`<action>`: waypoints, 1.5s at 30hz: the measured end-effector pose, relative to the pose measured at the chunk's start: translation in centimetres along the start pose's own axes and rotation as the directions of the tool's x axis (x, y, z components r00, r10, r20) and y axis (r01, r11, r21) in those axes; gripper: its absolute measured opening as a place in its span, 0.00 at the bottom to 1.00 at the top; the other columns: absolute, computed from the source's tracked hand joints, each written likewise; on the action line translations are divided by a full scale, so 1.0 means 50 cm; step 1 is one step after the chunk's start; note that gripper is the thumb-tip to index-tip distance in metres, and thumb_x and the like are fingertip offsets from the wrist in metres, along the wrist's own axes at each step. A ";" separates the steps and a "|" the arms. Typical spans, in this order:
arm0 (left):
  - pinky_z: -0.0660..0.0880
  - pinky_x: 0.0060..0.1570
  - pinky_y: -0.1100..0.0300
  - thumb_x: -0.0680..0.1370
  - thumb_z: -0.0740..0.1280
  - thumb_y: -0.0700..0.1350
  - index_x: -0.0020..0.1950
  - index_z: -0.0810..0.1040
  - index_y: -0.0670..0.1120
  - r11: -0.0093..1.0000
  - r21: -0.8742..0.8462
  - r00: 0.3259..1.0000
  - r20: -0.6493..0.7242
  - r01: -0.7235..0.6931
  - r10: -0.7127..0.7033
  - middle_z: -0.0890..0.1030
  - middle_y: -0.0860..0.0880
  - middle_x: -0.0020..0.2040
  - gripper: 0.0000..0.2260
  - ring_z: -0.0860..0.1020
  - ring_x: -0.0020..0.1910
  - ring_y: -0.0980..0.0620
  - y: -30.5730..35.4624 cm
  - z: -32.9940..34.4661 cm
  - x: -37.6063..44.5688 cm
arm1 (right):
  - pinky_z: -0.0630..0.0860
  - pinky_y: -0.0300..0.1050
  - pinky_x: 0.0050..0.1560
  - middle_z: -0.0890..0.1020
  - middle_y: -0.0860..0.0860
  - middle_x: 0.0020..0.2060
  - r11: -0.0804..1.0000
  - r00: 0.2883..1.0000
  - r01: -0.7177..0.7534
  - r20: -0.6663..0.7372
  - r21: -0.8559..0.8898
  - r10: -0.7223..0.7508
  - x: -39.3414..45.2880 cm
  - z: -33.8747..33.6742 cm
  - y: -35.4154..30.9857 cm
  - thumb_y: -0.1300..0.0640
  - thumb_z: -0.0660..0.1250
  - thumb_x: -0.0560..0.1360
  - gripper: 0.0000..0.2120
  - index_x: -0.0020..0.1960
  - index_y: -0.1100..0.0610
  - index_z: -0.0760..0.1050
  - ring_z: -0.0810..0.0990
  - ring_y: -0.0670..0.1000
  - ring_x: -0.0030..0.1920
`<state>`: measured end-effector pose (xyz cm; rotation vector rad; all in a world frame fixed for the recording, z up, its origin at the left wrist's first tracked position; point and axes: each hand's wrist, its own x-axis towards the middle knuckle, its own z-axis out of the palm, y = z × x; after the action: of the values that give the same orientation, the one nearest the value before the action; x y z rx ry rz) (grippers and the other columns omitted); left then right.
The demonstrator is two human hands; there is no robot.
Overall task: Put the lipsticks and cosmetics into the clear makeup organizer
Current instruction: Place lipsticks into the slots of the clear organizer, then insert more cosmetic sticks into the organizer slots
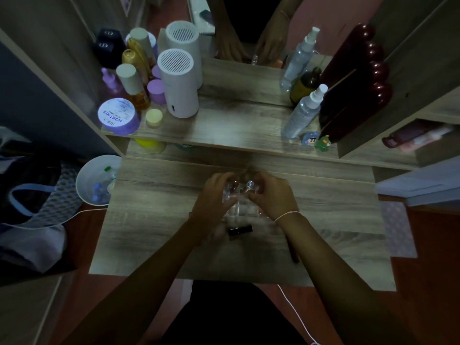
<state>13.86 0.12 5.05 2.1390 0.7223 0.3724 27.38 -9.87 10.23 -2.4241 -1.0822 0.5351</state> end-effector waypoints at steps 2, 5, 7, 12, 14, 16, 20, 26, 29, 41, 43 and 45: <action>0.69 0.61 0.53 0.70 0.75 0.49 0.68 0.68 0.42 1.000 0.002 1.000 -0.022 -0.007 0.007 0.73 0.39 0.64 0.30 0.72 0.62 0.44 -0.006 -0.012 -0.009 | 0.77 0.45 0.46 0.85 0.54 0.42 0.999 0.999 -0.011 -0.045 0.039 0.013 -0.009 -0.026 0.003 0.54 0.77 0.65 0.15 0.50 0.54 0.79 0.83 0.55 0.44; 0.68 0.62 0.53 0.70 0.74 0.49 0.69 0.67 0.41 0.998 0.045 0.996 -0.069 -0.049 0.052 0.73 0.38 0.64 0.31 0.72 0.63 0.43 -0.010 -0.033 -0.026 | 0.79 0.47 0.45 0.85 0.54 0.41 0.997 0.987 -0.036 -0.152 0.068 0.046 -0.031 -0.064 0.023 0.53 0.78 0.65 0.17 0.51 0.53 0.78 0.82 0.54 0.42; 0.70 0.61 0.52 0.71 0.74 0.45 0.66 0.69 0.41 0.990 0.095 0.986 -0.115 -0.108 0.119 0.75 0.36 0.62 0.27 0.73 0.61 0.41 -0.003 -0.042 -0.039 | 0.75 0.43 0.43 0.83 0.51 0.37 0.990 0.967 -0.098 -0.223 0.105 0.119 -0.043 -0.081 0.048 0.50 0.77 0.65 0.16 0.50 0.52 0.79 0.81 0.53 0.40; 0.78 0.49 0.51 0.75 0.68 0.43 0.57 0.77 0.41 0.876 0.236 0.900 -0.013 -0.421 0.436 0.80 0.37 0.53 0.12 0.79 0.51 0.41 0.039 -0.015 -0.088 | 0.76 0.45 0.41 0.79 0.49 0.32 0.938 0.889 -0.273 -0.317 0.214 0.331 -0.090 -0.093 0.130 0.51 0.76 0.67 0.12 0.45 0.55 0.79 0.81 0.54 0.38; 0.79 0.47 0.51 0.73 0.70 0.41 0.53 0.80 0.39 0.847 0.237 0.879 0.080 -0.475 0.471 0.82 0.37 0.50 0.10 0.81 0.48 0.40 0.048 0.013 -0.106 | 0.78 0.50 0.46 0.82 0.54 0.35 0.900 0.859 -0.353 -0.292 0.256 0.420 -0.115 -0.076 0.162 0.53 0.76 0.67 0.11 0.46 0.57 0.80 0.82 0.58 0.42; 0.80 0.49 0.50 0.72 0.72 0.38 0.54 0.80 0.38 0.873 0.220 0.898 0.170 -0.435 0.405 0.81 0.36 0.51 0.11 0.80 0.49 0.39 0.053 0.043 -0.121 | 0.77 0.49 0.48 0.84 0.56 0.39 0.864 0.842 -0.426 -0.233 0.267 0.487 -0.139 -0.048 0.188 0.55 0.74 0.68 0.09 0.46 0.56 0.79 0.82 0.60 0.45; 0.75 0.54 0.46 0.77 0.65 0.39 0.61 0.76 0.40 0.898 0.292 0.921 0.311 -0.329 0.236 0.79 0.38 0.57 0.13 0.77 0.55 0.40 0.046 0.094 -0.137 | 0.75 0.45 0.49 0.85 0.57 0.43 0.800 0.810 -0.539 -0.097 0.264 0.578 -0.167 0.008 0.214 0.52 0.75 0.67 0.08 0.42 0.53 0.78 0.82 0.59 0.48; 0.79 0.43 0.50 0.71 0.71 0.40 0.55 0.78 0.43 0.842 0.477 0.957 0.253 -0.251 0.142 0.82 0.41 0.51 0.13 0.81 0.46 0.41 0.035 0.133 -0.154 | 0.75 0.46 0.46 0.84 0.57 0.43 0.833 0.844 -0.512 -0.058 0.209 0.533 -0.185 0.065 0.236 0.47 0.73 0.69 0.13 0.43 0.57 0.77 0.81 0.60 0.48; 0.77 0.44 0.50 0.69 0.72 0.42 0.57 0.78 0.43 0.832 0.524 0.972 0.225 -0.181 0.069 0.82 0.42 0.53 0.17 0.80 0.48 0.41 0.036 0.144 -0.158 | 0.72 0.46 0.41 0.82 0.59 0.40 0.875 0.884 -0.459 -0.020 0.156 0.467 -0.191 0.077 0.248 0.53 0.74 0.67 0.12 0.41 0.59 0.75 0.80 0.60 0.45; 0.76 0.50 0.45 0.74 0.69 0.40 0.63 0.73 0.39 0.849 0.516 0.973 0.232 -0.111 -0.013 0.79 0.36 0.55 0.18 0.77 0.53 0.37 0.030 0.154 -0.159 | 0.73 0.44 0.41 0.79 0.53 0.40 0.918 0.935 -0.354 0.070 0.177 0.347 -0.206 0.090 0.259 0.56 0.73 0.68 0.09 0.37 0.54 0.73 0.79 0.53 0.40; 0.75 0.51 0.46 0.75 0.68 0.41 0.62 0.74 0.39 0.876 0.472 0.976 0.216 -0.097 -0.008 0.78 0.36 0.55 0.16 0.76 0.53 0.38 0.036 0.152 -0.162 | 0.71 0.43 0.39 0.79 0.51 0.36 0.926 0.952 -0.307 0.061 0.221 0.301 -0.209 0.088 0.249 0.51 0.72 0.70 0.12 0.36 0.53 0.71 0.78 0.52 0.38; 0.75 0.51 0.47 0.75 0.68 0.40 0.61 0.74 0.40 0.905 0.418 0.980 0.198 -0.073 -0.012 0.78 0.38 0.54 0.15 0.76 0.52 0.40 0.050 0.146 -0.162 | 0.72 0.43 0.41 0.80 0.49 0.37 0.936 0.970 -0.244 0.051 0.254 0.239 -0.213 0.084 0.237 0.50 0.72 0.70 0.10 0.38 0.54 0.72 0.78 0.50 0.38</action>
<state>11.94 -10.60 2.41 2.5552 0.7026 0.0120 25.75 -24.22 2.27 -2.3330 -0.6742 0.7323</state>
